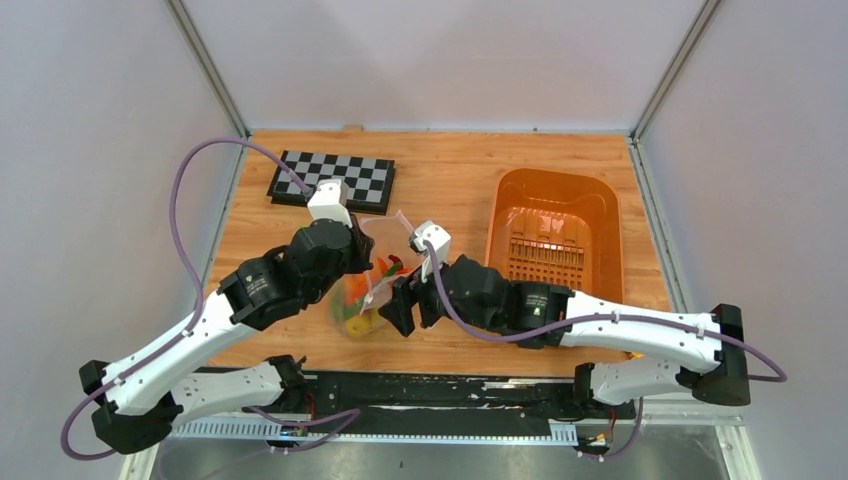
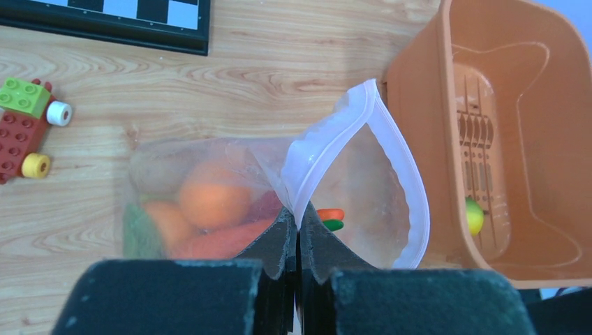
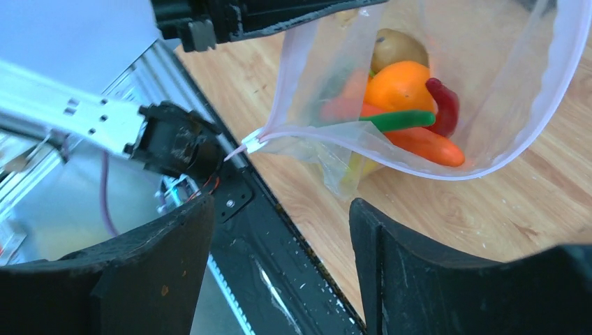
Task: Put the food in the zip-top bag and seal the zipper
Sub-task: Adjust the zipper food storage bag at the center of the board.
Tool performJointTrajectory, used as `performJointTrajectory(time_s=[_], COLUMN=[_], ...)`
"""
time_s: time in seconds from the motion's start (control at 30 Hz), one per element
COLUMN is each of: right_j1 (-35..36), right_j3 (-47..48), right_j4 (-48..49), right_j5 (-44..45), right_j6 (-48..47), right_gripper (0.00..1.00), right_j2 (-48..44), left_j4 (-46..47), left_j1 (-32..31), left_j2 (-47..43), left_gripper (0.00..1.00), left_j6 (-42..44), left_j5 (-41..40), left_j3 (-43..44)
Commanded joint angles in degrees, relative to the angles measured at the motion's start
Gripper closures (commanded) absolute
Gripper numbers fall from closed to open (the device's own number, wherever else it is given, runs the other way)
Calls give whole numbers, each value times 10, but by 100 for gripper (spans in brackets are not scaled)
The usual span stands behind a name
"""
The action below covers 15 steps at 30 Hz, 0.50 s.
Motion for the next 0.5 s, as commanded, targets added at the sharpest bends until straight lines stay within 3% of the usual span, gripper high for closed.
performJointTrajectory(time_s=[0.0,0.2,0.47], right_j1=[42,102,141], right_j3=[18,40,84], right_j4=[27,66,-14], right_j5=[178,298,402], right_j6=[55,65,187], right_gripper=[30,32,39], right_j2=[6,56,125], left_j4=[28,57,88], left_j1=[1,1,1], left_j2=[9,9,8], left_gripper=[97,98,97], left_j6=[-49,-88,-82], left_j5=[-22,5,30], left_j3=[40,16,1])
